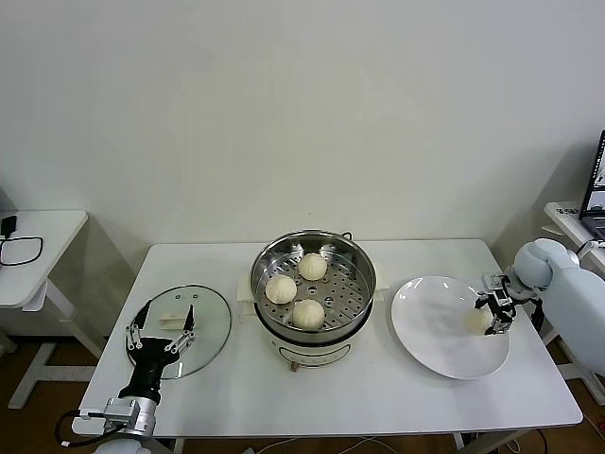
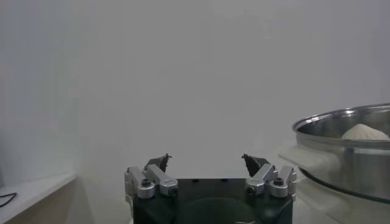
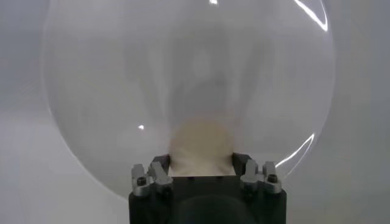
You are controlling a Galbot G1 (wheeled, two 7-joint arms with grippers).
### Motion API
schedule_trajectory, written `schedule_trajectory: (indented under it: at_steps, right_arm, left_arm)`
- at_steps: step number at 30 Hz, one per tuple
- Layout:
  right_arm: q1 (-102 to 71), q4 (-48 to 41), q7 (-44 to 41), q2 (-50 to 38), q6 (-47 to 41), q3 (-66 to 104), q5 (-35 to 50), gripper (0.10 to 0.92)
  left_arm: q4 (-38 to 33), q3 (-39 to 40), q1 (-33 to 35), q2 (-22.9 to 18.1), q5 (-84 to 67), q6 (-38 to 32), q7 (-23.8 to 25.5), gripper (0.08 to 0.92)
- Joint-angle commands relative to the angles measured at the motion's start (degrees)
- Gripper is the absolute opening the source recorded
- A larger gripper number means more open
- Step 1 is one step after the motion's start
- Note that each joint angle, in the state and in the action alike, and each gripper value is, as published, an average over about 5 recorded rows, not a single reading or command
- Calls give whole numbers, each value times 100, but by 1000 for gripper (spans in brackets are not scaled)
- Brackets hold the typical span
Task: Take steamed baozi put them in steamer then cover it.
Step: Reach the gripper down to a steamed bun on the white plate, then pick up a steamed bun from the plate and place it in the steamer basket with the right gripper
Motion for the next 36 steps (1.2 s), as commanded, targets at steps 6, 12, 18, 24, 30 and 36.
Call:
schedule_trajectory:
  at_steps: [6,12,18,24,30,36]
  right_arm:
    - [2553,1743,-399,-1303,-1010,-2652,2726,694]
    - [4577,2954,-322,-1497,-1769,-4646,4025,696]
    - [6168,3843,47,-1054,-2396,-6243,5152,696]
    - [6851,4213,444,-191,-2949,-6842,5884,696]
    - [6691,3785,592,800,-3112,-6844,5940,696]
    - [5876,2985,615,1515,-3155,-6520,5541,698]
  left_arm:
    - [5,94,-25,6,10,7,-8,823]
    - [-2,61,-28,48,-11,6,5,823]
    - [-17,10,-35,91,-72,7,29,823]
    - [-7,-20,-63,98,-106,2,46,823]
    - [-2,-73,-88,101,-163,9,64,823]
    - [21,-180,-96,102,-200,12,90,823]
